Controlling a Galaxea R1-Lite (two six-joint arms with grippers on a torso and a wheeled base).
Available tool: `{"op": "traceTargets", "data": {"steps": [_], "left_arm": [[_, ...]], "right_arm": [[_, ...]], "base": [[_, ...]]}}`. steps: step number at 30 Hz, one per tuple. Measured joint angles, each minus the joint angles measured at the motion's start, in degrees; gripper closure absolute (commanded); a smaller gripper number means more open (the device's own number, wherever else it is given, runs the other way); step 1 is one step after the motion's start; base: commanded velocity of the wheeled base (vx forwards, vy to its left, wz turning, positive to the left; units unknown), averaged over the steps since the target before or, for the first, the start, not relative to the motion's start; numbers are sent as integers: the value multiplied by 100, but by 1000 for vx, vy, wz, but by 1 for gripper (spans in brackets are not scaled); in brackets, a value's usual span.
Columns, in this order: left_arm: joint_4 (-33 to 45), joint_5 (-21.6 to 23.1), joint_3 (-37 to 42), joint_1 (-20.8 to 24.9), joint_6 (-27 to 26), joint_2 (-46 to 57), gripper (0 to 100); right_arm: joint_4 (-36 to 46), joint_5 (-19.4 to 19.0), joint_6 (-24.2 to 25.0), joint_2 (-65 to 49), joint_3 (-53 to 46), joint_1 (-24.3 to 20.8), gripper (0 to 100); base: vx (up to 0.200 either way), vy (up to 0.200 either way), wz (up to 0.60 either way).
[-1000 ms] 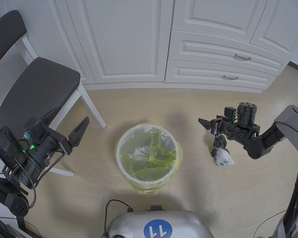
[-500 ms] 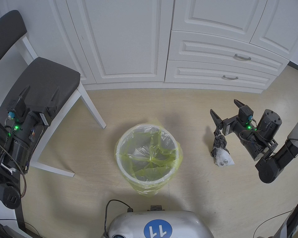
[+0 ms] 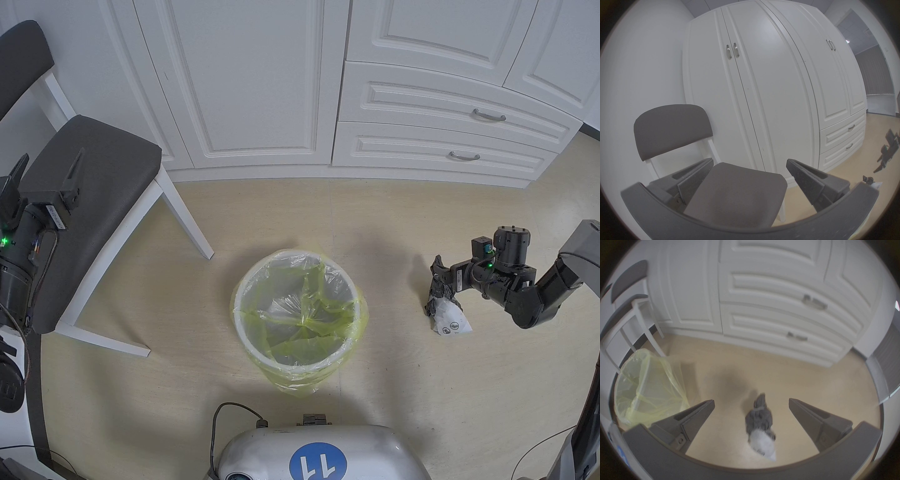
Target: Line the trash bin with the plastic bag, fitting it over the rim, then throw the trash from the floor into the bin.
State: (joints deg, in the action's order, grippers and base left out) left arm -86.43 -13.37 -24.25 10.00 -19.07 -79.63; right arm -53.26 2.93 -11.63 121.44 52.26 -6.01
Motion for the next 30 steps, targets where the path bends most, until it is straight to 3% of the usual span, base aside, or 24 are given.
{"op": "traceTargets", "data": {"steps": [8,14,21,30], "left_arm": [[10,62,-11,-154,-41,57,0],[13,87,-6,-204,-67,69,0],[16,106,9,-234,-88,68,0],[16,111,30,-256,-80,74,0]], "right_arm": [[2950,-933,1234,372,1585,475,0],[4046,-1379,1770,1100,3037,936,0],[3807,-1625,2082,2010,3649,1314,0],[3354,-1797,2188,2498,3627,1303,0]], "base": [[0,0,0],[0,0,0],[0,0,0],[0,0,0]]}}
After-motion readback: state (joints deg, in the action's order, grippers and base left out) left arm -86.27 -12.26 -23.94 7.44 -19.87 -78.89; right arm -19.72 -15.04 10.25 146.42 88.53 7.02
